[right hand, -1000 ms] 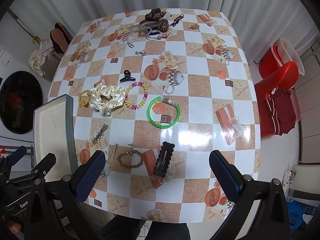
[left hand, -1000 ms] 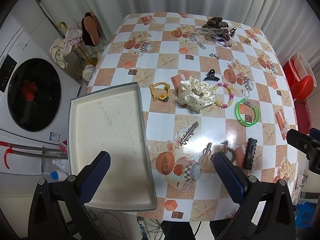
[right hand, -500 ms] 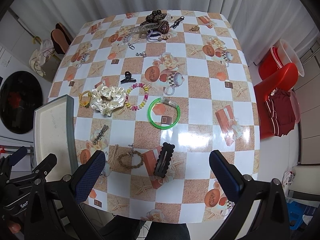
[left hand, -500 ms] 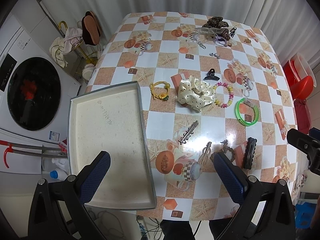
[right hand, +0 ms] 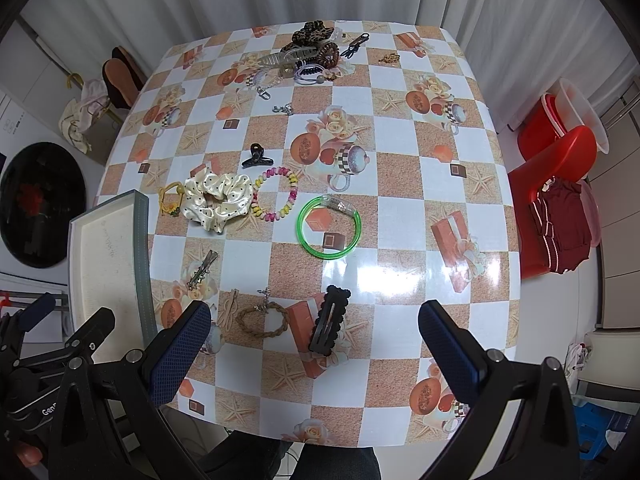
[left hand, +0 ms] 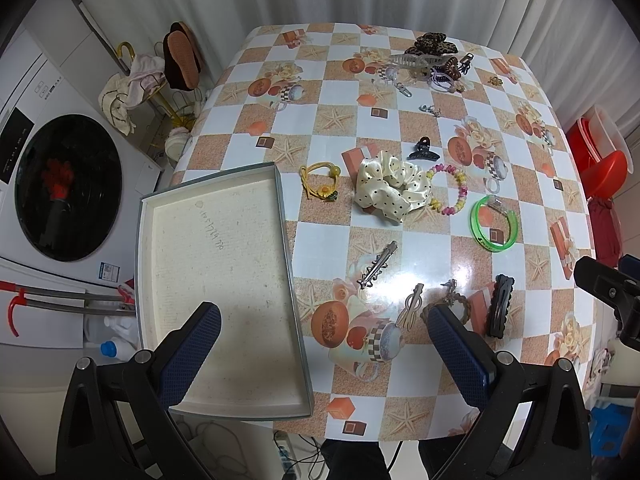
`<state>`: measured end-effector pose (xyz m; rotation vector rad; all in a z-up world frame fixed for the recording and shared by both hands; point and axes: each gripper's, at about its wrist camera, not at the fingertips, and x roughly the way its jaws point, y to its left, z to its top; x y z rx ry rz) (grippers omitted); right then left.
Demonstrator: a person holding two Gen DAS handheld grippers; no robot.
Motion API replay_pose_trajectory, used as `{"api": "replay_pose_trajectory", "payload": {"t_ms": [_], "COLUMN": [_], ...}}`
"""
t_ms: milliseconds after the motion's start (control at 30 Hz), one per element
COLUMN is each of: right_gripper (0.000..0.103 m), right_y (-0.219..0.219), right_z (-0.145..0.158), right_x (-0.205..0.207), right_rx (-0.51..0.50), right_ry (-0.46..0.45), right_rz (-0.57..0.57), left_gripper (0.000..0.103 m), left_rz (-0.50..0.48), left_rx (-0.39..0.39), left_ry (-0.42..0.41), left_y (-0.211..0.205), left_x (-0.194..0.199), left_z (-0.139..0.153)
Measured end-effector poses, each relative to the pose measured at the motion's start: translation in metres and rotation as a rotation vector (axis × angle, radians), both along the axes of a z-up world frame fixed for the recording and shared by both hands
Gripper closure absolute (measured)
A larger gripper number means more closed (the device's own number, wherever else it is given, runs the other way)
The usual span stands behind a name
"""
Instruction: Organize jewelry
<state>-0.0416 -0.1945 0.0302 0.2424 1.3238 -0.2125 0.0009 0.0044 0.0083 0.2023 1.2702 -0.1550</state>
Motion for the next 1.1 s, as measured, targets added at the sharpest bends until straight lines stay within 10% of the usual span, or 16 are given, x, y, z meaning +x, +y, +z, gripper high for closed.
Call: {"api": "replay_pose_trajectory", "payload": {"t_ms": [1100], "right_gripper": [0.0], "right_y": [-0.001], "right_z": [-0.0018], "right_x": [0.0017], "right_rx": [-0.001], "right_ry": [-0.001], "right_rz": [0.0], "left_gripper": [0.0], "left_rz": [-0.001], "left_rx": [0.001], "left_ry": [0.003], "left_y": [0.0], "left_x": [0.0008], "left_z": [-0.0004]}}
